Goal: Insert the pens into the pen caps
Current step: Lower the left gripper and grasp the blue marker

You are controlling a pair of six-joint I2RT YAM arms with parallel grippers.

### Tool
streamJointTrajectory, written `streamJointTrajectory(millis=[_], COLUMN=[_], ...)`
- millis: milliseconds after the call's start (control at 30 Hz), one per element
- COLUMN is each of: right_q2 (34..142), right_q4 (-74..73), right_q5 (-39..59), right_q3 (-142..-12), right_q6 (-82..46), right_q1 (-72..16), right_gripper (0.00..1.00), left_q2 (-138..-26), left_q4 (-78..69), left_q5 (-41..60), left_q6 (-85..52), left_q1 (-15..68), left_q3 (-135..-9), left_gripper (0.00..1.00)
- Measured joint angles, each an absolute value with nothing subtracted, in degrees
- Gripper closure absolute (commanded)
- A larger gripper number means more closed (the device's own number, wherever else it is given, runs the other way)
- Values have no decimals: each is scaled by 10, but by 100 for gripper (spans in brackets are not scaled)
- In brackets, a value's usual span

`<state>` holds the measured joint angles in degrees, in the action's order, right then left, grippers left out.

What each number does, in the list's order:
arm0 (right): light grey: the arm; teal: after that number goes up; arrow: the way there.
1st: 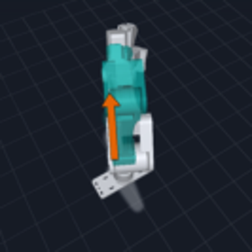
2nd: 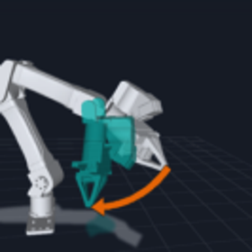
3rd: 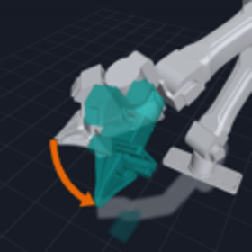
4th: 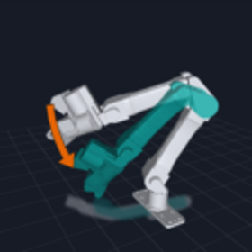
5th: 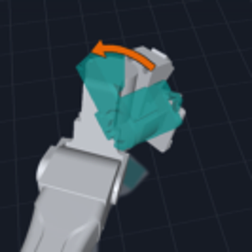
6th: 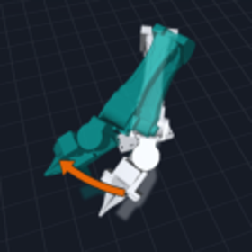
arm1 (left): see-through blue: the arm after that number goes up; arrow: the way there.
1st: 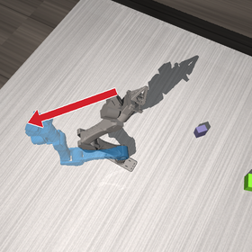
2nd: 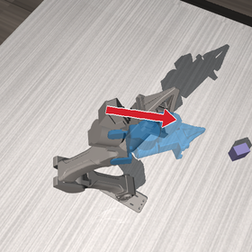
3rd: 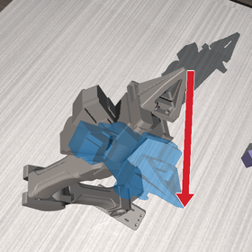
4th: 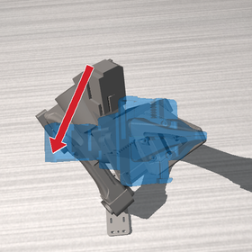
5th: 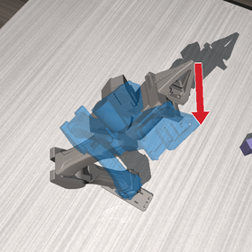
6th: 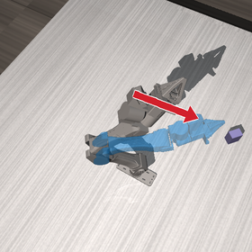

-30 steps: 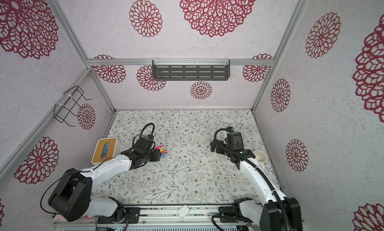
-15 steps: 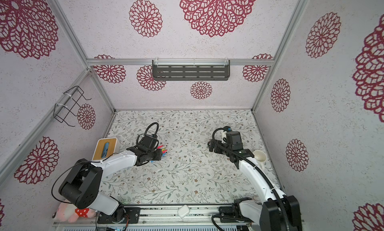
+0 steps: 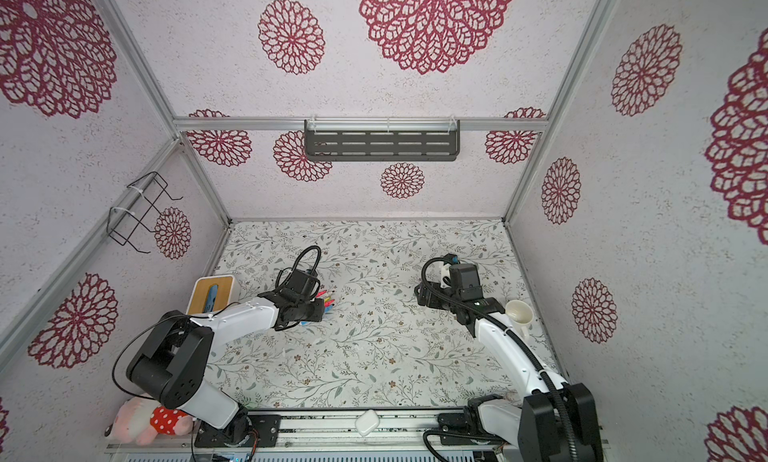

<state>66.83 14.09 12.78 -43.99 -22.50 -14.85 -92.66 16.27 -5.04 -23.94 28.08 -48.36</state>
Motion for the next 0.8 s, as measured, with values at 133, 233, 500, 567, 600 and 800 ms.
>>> streamJointTrajectory(millis=[133, 233, 500, 567, 600, 800], right_q2=[670, 670, 682, 684, 685, 687], right_q4=[135, 130, 120, 116, 114, 110], right_q5=[128, 127, 127, 127, 127, 127], right_q3=[-434, -428, -425, -425, -425, -425], right_q6=[-225, -225, -226, -226, -226, -226], right_q1=[-149, -150, -150, -151, -151, -152], right_gripper=[17, 17, 18, 18, 18, 18], left_q2=[-940, -951, -972, -975, -976, -987], left_q4=[169, 175, 190, 195, 197, 216], left_q5=[-50, -50, -56, -59, -60, -72], left_q6=[-236, -235, -233, -233, -233, -235], left_q1=[281, 281, 300, 313, 320, 357], left_q3=[-493, -498, -514, -517, -518, -524], left_gripper=[64, 66, 70, 70, 70, 69])
